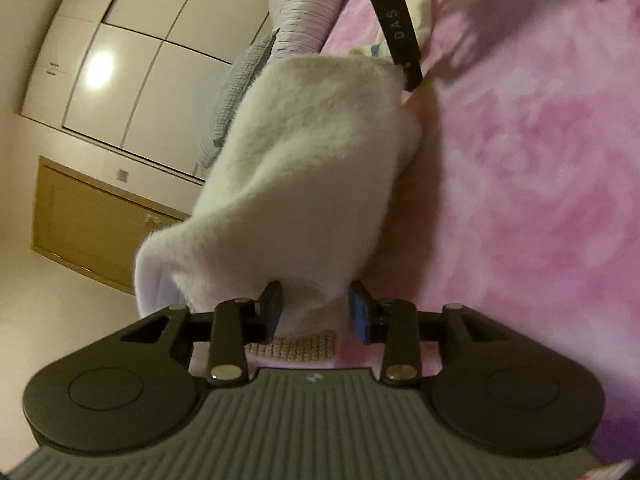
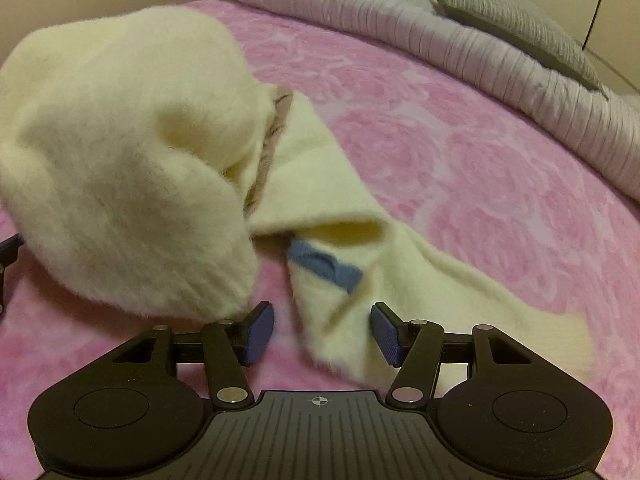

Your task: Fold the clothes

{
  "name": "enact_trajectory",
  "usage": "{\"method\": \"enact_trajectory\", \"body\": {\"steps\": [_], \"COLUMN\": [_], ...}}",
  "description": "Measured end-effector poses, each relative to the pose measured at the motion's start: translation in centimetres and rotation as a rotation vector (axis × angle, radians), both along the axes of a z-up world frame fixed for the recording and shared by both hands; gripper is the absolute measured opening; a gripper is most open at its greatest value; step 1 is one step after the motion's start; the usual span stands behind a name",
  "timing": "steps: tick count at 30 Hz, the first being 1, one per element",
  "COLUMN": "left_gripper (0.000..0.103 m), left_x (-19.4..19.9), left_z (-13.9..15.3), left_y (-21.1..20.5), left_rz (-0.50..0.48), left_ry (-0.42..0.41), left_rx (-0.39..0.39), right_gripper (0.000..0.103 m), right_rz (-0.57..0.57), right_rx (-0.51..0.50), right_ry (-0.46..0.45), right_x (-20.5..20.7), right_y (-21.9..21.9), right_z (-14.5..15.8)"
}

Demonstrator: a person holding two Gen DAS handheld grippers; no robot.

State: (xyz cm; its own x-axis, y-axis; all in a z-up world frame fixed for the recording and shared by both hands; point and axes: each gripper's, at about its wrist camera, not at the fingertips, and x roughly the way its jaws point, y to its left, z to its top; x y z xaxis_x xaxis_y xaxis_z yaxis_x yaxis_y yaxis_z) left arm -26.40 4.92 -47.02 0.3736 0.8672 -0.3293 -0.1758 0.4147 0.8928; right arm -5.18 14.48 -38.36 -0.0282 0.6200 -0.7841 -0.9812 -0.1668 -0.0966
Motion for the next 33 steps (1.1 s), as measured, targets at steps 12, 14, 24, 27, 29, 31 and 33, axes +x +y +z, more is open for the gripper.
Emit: {"method": "enact_trajectory", "body": {"steps": [12, 14, 24, 27, 29, 31, 33], "left_gripper": [0.008, 0.008, 0.009, 0.02, 0.024, 0.024, 0.028], "left_x": [-6.4, -8.3, -18.0, -20.0, -20.0, -19.4, -17.8], "left_z": [8.9, 11.8, 15.9, 14.2, 13.2, 12.6, 13.0], "left_y": [8.4, 12.3, 24.7, 22.0, 19.8, 18.5, 19.6], "left_rz": [-0.072, -0.028, 0.096, -0.008, -0.084, -0.137, -0.144], "left_ry": [-0.157, -0.204, -0.204, -0.129, -0.108, -0.136, -0.183], "left_rx": [-0.008, -0.005, -0.308, -0.309, -0.321, -0.342, -0.327], "right_gripper": [0.009, 0.009, 0.01, 0.016, 0.04, 0.059, 0.062], "right_rz": [-0.294, -0.372, -0.745, -0.694, -0.623, -0.551, -0.459], "right_rx": [0.119, 0.186, -0.019, -0.097, -0.121, -0.145, -0.137], "right_ry": [0.057, 0.077, 0.095, -0.01, -0.076, -0.142, -0.193], "right_x": [1.1, 0.9, -4.0, -7.7, -10.4, -13.1, -15.6], "right_y": [-1.2, -1.8, -1.1, -1.9, -2.6, -3.3, -3.9], "right_z": [6.4, 9.8, 12.6, 10.8, 9.9, 9.0, 8.0]}}
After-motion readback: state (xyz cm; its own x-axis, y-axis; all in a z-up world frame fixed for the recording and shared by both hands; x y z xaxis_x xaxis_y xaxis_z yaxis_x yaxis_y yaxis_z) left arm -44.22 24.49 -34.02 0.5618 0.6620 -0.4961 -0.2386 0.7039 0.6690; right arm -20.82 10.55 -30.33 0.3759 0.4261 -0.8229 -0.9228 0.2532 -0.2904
